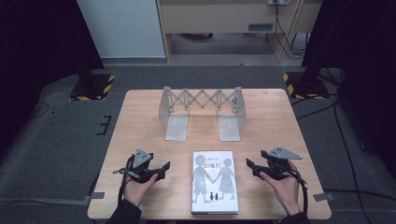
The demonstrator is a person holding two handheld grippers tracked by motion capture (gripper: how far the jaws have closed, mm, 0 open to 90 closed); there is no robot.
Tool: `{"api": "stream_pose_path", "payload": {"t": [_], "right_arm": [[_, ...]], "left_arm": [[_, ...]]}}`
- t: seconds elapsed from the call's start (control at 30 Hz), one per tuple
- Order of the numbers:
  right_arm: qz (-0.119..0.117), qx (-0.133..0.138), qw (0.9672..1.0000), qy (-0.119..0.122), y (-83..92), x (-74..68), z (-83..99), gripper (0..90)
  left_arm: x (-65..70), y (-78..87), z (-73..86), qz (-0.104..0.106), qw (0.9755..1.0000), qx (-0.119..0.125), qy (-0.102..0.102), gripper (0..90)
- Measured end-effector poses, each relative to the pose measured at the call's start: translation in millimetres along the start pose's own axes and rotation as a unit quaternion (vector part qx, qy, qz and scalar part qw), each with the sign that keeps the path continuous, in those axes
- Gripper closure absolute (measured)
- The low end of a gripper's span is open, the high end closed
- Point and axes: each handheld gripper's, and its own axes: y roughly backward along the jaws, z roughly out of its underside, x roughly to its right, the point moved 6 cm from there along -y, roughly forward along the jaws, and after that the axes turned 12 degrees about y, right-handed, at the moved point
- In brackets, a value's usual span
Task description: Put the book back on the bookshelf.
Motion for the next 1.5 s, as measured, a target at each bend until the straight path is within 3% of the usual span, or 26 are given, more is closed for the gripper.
{"api": "stream_pose_path", "payload": {"t": [0.2,0.43,0.57,0.83,1.0,1.27,1.5], "right_arm": [[-0.015,0.010,0.9998,-0.005,-3.6,-11.8,-3.3,26.9],[-0.033,0.013,0.9993,-0.010,-9.2,-25.1,-4.0,26.6],[-0.045,0.012,0.9988,-0.014,-13.9,-33.0,-3.0,26.4],[-0.063,0.010,0.9977,-0.022,-21.9,-45.5,0.2,26.5],[-0.077,0.003,0.9967,-0.024,-28.5,-55.5,2.9,25.7],[-0.088,-0.005,0.9957,-0.027,-36.3,-64.7,7.3,24.9],[-0.098,-0.013,0.9946,-0.032,-42.1,-72.1,10.7,24.4]], "left_arm": [[7.4,-4.1,2.3,0.004,1.0000,-0.004,-0.008,14.8],[21.5,-8.7,6.3,0.022,0.9995,-0.013,-0.017,15.0],[32.1,-10.7,9.0,0.039,0.9988,-0.021,-0.018,19.2],[47.3,-11.1,11.5,0.055,0.9978,-0.023,-0.029,29.3],[53.0,-13.0,14.8,0.054,0.9975,-0.030,-0.034,31.9],[56.7,-20.9,24.5,0.036,0.9966,-0.051,-0.053,36.6],[56.7,-25.7,29.6,0.031,0.9960,-0.059,-0.060,35.8]]}}
